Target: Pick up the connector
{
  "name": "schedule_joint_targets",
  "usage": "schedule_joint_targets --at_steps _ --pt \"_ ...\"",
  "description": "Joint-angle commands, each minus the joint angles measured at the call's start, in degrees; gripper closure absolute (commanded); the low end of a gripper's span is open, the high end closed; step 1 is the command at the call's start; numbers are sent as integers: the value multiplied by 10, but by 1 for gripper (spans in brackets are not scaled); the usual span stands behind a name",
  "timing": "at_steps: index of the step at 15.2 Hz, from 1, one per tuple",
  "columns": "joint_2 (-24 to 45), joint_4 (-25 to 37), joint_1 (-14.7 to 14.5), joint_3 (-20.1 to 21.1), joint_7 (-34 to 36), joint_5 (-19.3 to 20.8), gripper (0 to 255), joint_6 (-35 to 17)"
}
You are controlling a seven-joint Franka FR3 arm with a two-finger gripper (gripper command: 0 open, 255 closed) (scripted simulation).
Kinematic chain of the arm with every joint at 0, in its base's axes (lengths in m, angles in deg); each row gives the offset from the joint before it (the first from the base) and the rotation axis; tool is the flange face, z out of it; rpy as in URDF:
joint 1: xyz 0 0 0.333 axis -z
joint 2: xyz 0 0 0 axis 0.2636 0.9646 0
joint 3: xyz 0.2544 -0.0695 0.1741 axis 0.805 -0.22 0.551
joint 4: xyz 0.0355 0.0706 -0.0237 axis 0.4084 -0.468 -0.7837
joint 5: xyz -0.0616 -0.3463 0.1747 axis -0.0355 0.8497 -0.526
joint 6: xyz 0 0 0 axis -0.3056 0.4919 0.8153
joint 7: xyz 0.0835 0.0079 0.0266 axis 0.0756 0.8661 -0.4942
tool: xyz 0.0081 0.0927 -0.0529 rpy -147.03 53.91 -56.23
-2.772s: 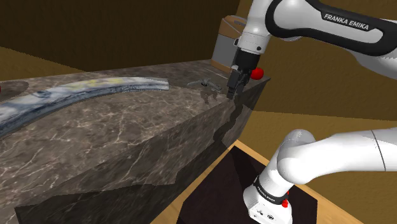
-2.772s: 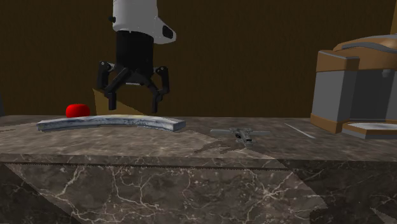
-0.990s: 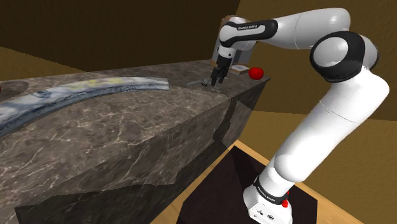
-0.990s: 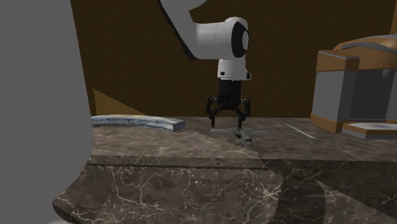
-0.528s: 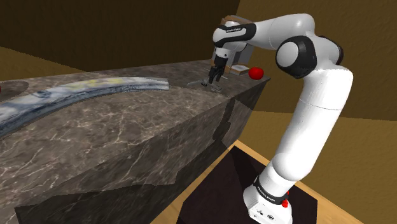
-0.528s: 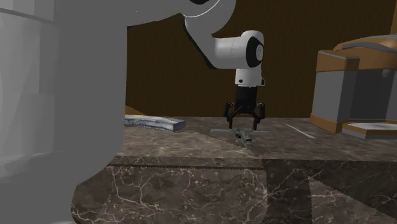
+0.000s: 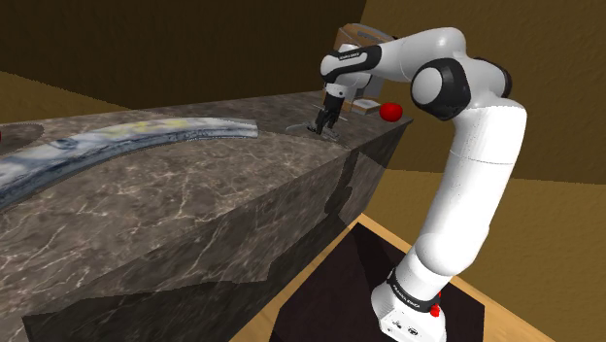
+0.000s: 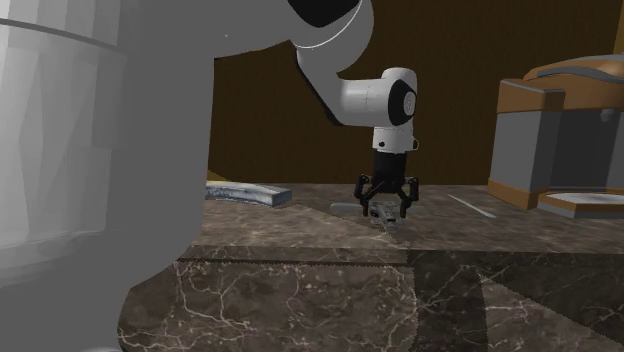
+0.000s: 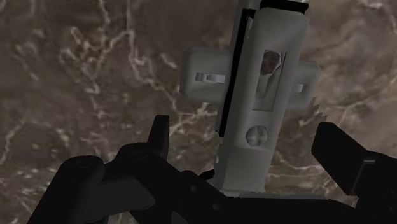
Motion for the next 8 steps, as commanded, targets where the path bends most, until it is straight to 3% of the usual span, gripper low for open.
schedule_joint_targets --at_steps 1,2,3,8 --pt "1 -8 0 0 -1 -1 0 -9" --pt "1 -8 0 0 -1 -1 0 -9" --pt "0 -9 0 0 -1 0 255 -10" --pt "1 -8 0 0 -1 -1 255 -9"
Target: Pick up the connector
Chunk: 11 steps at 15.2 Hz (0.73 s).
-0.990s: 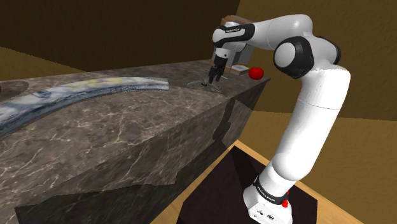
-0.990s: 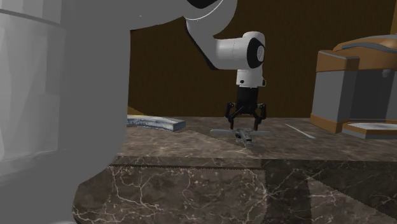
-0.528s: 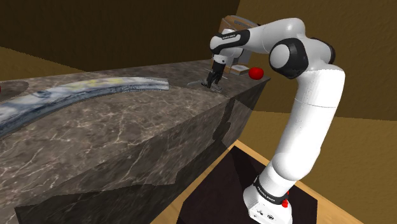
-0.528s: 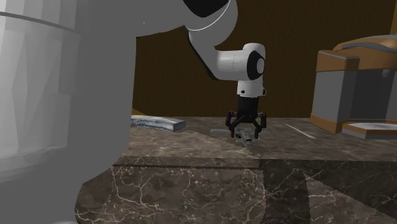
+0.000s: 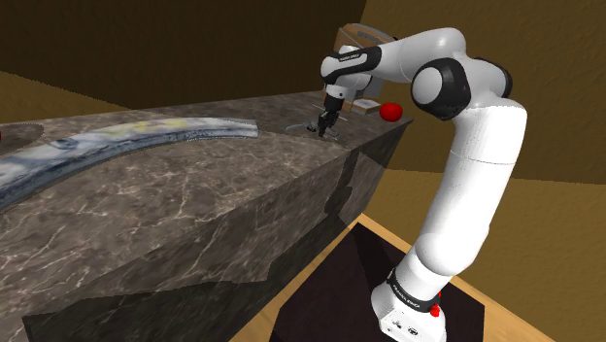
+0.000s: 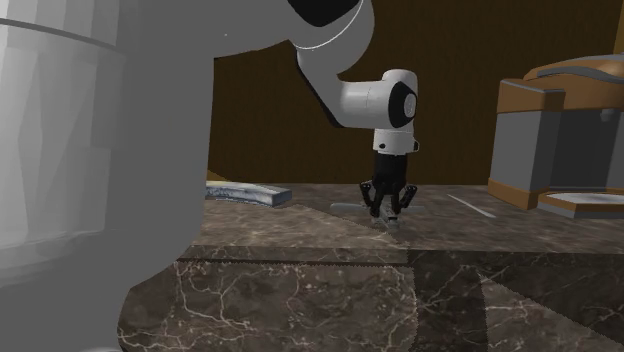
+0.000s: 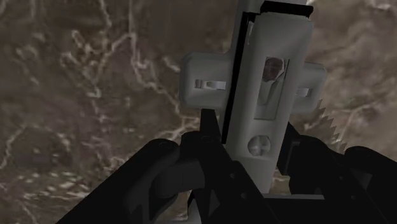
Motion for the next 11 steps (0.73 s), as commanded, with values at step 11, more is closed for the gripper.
schedule_joint_targets --at_steps 11 --pt "-10 38 0 -1 5 5 255 50"
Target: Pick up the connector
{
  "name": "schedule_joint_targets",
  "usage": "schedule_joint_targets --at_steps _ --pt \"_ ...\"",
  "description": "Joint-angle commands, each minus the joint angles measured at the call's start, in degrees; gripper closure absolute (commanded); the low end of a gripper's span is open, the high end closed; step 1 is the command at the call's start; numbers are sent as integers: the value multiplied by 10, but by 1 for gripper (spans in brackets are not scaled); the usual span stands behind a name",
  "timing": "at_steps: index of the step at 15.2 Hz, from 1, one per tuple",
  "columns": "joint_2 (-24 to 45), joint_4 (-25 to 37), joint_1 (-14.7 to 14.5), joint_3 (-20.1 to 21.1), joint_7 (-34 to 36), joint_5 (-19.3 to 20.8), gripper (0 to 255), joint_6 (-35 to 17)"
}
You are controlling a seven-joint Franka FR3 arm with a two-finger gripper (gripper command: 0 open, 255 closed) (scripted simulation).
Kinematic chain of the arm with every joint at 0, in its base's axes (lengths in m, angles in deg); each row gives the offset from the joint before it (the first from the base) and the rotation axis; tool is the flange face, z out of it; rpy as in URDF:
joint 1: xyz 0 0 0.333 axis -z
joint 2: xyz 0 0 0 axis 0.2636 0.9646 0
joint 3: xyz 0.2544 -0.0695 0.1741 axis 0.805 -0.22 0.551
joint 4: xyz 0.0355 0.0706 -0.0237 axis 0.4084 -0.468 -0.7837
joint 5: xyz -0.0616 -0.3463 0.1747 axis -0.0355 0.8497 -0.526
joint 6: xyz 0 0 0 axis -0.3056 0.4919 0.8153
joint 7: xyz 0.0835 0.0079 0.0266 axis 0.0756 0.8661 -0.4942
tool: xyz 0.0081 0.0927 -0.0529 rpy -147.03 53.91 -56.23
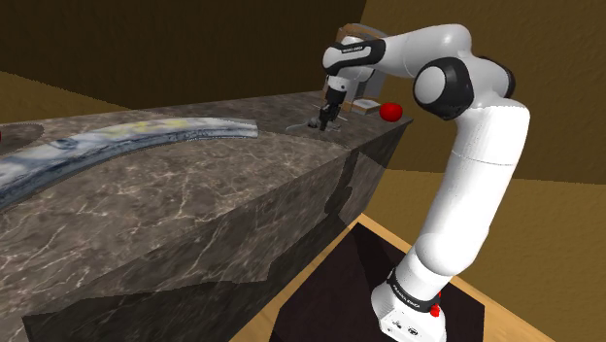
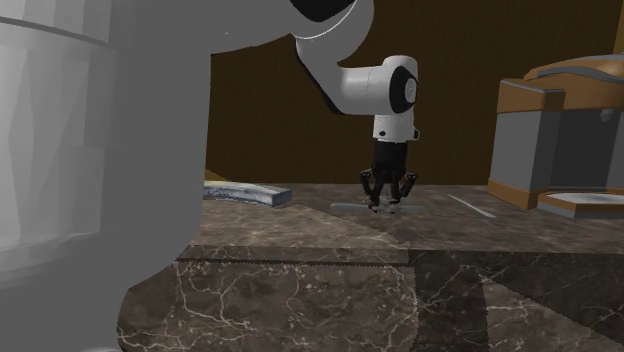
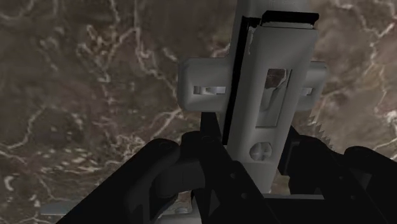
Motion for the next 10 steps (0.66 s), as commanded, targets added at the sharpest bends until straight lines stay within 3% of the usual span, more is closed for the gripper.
schedule_joint_targets --at_steps 1,10 --pt "-2 14 0 -1 1 1 255 16" --pt "-7 63 2 -2 6 5 255 69"
